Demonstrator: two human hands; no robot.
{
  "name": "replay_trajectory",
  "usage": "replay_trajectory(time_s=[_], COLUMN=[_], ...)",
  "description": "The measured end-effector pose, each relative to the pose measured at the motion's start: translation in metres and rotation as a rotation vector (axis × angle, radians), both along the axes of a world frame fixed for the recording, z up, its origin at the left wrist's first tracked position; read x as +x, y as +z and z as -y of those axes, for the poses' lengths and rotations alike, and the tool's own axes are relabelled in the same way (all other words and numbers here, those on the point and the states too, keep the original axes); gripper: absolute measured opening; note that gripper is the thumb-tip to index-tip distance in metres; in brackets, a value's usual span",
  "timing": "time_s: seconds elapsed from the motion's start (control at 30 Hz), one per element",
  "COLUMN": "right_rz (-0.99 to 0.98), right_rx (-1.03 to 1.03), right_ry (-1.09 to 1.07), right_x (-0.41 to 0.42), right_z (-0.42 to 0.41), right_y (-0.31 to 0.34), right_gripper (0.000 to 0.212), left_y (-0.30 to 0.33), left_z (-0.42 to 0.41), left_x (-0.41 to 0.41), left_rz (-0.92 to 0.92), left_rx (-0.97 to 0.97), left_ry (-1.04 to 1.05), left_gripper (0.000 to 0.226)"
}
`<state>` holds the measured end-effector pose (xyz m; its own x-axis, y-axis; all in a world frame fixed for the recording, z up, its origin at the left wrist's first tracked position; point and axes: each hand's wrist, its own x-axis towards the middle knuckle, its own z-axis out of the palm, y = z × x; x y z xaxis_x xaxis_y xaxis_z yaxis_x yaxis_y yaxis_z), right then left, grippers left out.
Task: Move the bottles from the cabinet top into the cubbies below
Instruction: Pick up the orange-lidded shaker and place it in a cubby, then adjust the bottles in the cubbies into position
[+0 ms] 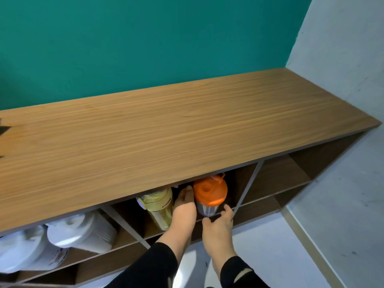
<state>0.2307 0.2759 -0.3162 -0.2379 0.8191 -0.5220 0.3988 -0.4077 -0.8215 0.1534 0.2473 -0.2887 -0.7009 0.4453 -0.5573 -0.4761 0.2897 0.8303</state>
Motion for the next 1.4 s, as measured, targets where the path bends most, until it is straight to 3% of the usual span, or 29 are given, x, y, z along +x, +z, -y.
replay_trajectory(time_s=[0.13, 0.23, 0.4, 0.5, 0.67, 0.8, 0.9, 0.97, 1.07, 1.17, 1.3, 1.4], right_rz=[-0.049, -0.035, 0.016, 0.031, 0.043, 0.049, 0.107, 0.160, 0.230, 0.204, 0.137, 0.136], right_rx=[0.039, 0.082, 0.037, 0.036, 0.073, 0.058, 0.007, -0.034, -0.039, -0.002, 0.020, 0.017], right_ry=[0.020, 0.049, 0.071, 0.075, 0.103, 0.147, 0.104, 0.086, 0.328, 0.512, 0.564, 0.529], right_x=[-0.005, -0.008, -0.003, -0.002, -0.004, -0.002, -0.002, 0.000, 0.000, -0.010, -0.033, -0.046], right_z=[-0.001, -0.009, -0.025, -0.026, -0.029, -0.029, -0.026, -0.022, -0.012, 0.005, 0.032, 0.054], right_y=[0.003, 0.003, 0.001, 0.003, 0.004, 0.008, 0.009, 0.007, 0.009, 0.018, 0.024, 0.024], right_gripper=[0.067, 0.052, 0.060, 0.054, 0.051, 0.055, 0.056, 0.043, 0.023, 0.027, 0.043, 0.029], left_y=[0.007, 0.001, -0.006, 0.000, -0.005, 0.000, 0.004, 0.004, -0.016, -0.026, -0.009, -0.008], left_z=[0.000, 0.004, 0.008, 0.004, -0.004, -0.005, 0.000, 0.012, 0.052, 0.089, 0.107, 0.104], left_x=[0.004, 0.007, 0.003, 0.004, 0.014, 0.013, 0.013, 0.016, 0.020, 0.015, -0.002, -0.021], left_rz=[0.088, 0.092, 0.082, 0.061, 0.141, 0.188, 0.116, 0.025, -0.086, -0.080, -0.182, -0.157], left_rx=[0.013, -0.002, -0.108, -0.057, -0.065, -0.054, -0.053, -0.046, -0.158, -0.263, -0.291, -0.245], left_ry=[-0.038, -0.039, -0.035, -0.024, -0.031, 0.014, -0.016, -0.073, -0.099, -0.010, -0.052, -0.081], left_gripper=[0.023, 0.041, 0.042, 0.038, 0.059, 0.050, 0.040, 0.028, 0.035, 0.022, 0.031, 0.054])
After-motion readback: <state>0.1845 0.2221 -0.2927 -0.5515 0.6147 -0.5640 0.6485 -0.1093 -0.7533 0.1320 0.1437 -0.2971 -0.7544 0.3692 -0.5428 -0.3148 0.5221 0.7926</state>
